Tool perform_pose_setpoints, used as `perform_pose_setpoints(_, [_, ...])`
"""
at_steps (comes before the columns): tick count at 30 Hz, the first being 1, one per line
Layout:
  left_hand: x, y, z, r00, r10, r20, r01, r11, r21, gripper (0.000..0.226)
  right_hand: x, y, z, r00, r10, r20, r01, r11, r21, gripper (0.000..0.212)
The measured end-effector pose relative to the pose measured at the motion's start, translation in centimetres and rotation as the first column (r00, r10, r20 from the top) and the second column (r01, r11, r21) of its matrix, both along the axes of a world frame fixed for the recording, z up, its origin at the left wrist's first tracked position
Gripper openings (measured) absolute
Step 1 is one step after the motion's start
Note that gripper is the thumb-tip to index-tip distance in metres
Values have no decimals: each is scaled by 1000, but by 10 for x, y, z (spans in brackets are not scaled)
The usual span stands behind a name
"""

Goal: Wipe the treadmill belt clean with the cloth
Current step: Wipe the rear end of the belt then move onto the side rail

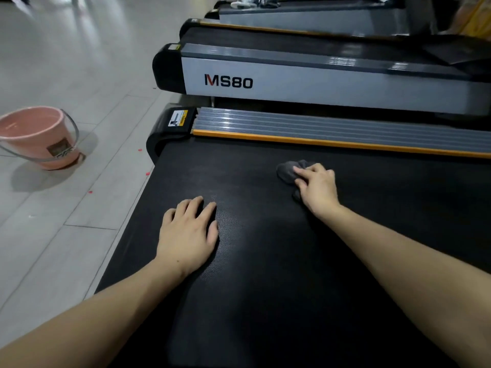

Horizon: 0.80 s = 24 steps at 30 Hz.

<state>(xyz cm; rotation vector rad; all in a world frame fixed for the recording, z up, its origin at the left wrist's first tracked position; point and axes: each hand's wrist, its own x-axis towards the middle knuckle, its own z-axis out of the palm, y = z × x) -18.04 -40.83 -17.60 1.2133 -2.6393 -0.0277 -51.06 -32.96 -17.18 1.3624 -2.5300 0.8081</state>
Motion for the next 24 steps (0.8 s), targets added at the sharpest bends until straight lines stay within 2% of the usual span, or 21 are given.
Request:
perform_pose_setpoints(2, [0, 1, -1, 1000, 17, -2, -17, 1000, -15, 48, 11, 0, 0, 999, 14, 29, -14, 1000, 11, 30])
perform_pose_setpoints(5, [-3, 2, -2, 1000, 28, -8, -28, 1000, -14, 46, 42, 47, 2, 945, 320, -69, -325, 943, -68, 31])
perform_pose_setpoints(7, [-3, 2, -3, 999, 32, -13, -33, 999, -11, 45, 73, 92, 2, 833, 551, -50, -553, 833, -13, 33])
perform_pose_setpoints(10, [-2, 4, -2, 999, 55, 3, -55, 998, -21, 45, 82, 119, 9, 654, 756, -37, -753, 654, 71, 32])
perform_pose_setpoints(12, [-3, 4, -1, 998, 61, 9, -61, 998, -25, 45, 57, 90, 7, 631, 768, -110, -763, 640, 93, 29])
perform_pose_setpoints(13, [-4, 4, 0, 998, 66, 3, -66, 998, -25, 44, 41, 63, 3, 672, 726, -145, -724, 686, 80, 29])
perform_pose_setpoints(14, [-4, 4, 0, 997, 71, -6, -71, 997, -26, 43, 26, 34, 2, 758, 634, -154, -637, 770, 36, 29])
perform_pose_setpoints(16, [-3, 4, 0, 997, 71, -13, -71, 997, -22, 43, 9, -12, 5, 939, 342, -33, -343, 938, -49, 29])
perform_pose_setpoints(18, [-3, 3, 0, 997, 72, -14, -72, 997, -9, 44, 16, -27, 7, 980, 176, 92, -172, 984, -46, 29])
perform_pose_setpoints(19, [-3, 3, 1, 997, 70, -13, -70, 998, 0, 44, 25, -21, 7, 980, 172, 103, -170, 985, -32, 29])
perform_pose_setpoints(21, [-4, 4, 1, 997, 72, -17, -72, 997, 14, 44, 46, 11, 8, 946, 321, 45, -318, 946, -62, 31])
perform_pose_setpoints(24, [-3, 2, 0, 997, 78, -26, -77, 997, 21, 44, 90, 87, 3, 787, 616, -9, -617, 787, -10, 35])
